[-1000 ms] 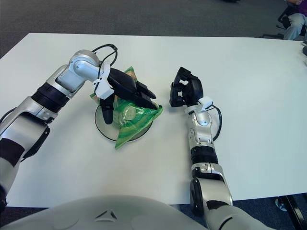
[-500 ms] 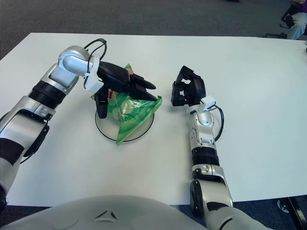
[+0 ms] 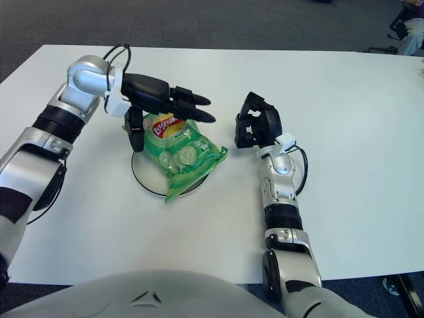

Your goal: Put the snack into the plate.

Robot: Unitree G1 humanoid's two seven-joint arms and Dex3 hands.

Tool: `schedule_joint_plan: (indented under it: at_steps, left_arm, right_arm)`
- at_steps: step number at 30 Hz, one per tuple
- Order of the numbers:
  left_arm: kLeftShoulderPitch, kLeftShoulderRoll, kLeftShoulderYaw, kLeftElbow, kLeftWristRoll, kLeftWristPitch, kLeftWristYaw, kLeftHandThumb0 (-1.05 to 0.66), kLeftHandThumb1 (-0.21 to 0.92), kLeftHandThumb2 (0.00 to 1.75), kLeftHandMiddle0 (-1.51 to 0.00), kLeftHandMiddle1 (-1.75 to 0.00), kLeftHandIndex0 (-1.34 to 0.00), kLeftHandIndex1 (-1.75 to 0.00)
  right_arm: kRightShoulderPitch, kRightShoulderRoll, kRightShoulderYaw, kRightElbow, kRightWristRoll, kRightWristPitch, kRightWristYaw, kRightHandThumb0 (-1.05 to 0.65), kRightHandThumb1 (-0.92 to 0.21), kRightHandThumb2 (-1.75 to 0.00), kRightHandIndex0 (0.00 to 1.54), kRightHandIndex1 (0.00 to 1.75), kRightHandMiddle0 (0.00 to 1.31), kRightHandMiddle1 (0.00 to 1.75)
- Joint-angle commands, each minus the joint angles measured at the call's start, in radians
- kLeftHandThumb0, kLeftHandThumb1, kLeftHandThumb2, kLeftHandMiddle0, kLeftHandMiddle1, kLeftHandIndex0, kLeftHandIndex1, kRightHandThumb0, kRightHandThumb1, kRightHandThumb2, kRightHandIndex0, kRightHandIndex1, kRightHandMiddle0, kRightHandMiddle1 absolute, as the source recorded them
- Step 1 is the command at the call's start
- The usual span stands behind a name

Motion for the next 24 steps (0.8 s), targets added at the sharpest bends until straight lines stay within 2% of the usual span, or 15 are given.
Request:
schedule_joint_plan:
  at_steps: [1, 9, 14, 17, 20, 24]
  left_arm:
    - [-0.042, 0.037, 0.041, -0.002, 0.024, -0.004, 0.042, -0.95, 0.72, 0.24, 0.00, 0.00, 0.00, 0.00]
    - [-0.031, 0.038, 0.065, -0.013, -0.006, -0.009, 0.076, -1.01, 0.79, 0.25, 0.00, 0.00, 0.00, 0.00]
    - [-0.014, 0.027, 0.070, -0.015, -0.072, 0.013, 0.048, -1.03, 0.82, 0.24, 0.00, 0.00, 0.00, 0.00]
    - [-0.013, 0.024, 0.071, -0.009, -0.084, 0.004, 0.047, -1.04, 0.87, 0.20, 0.00, 0.00, 0.00, 0.00]
    - [-0.024, 0.021, 0.069, 0.015, -0.097, -0.052, 0.039, -1.05, 0.90, 0.19, 0.00, 0.00, 0.00, 0.00]
    - [-0.031, 0.034, 0.074, 0.030, -0.094, -0.039, 0.039, -1.05, 0.91, 0.17, 0.00, 0.00, 0.00, 0.00]
  right_arm:
    - [0.162, 0.046, -0.001, 0.098, 0.011, -0.008, -0.002, -0.55, -0.16, -1.51, 1.36, 1.75, 0.75, 1.75]
    - [0.161, 0.044, 0.001, 0.100, 0.010, -0.011, 0.004, -0.55, -0.16, -1.51, 1.36, 1.75, 0.75, 1.75]
    - [0.160, 0.043, 0.001, 0.101, 0.009, -0.011, 0.006, -0.55, -0.16, -1.51, 1.36, 1.75, 0.75, 1.75]
    - [0.160, 0.042, 0.001, 0.102, 0.007, -0.012, 0.005, -0.55, -0.16, -1.51, 1.36, 1.75, 0.75, 1.75]
    - [0.159, 0.043, 0.001, 0.106, 0.004, -0.016, 0.004, -0.55, -0.16, -1.51, 1.36, 1.75, 0.75, 1.75]
    - [0.157, 0.045, 0.003, 0.108, 0.003, -0.018, 0.002, -0.55, -0.16, -1.51, 1.36, 1.75, 0.75, 1.75]
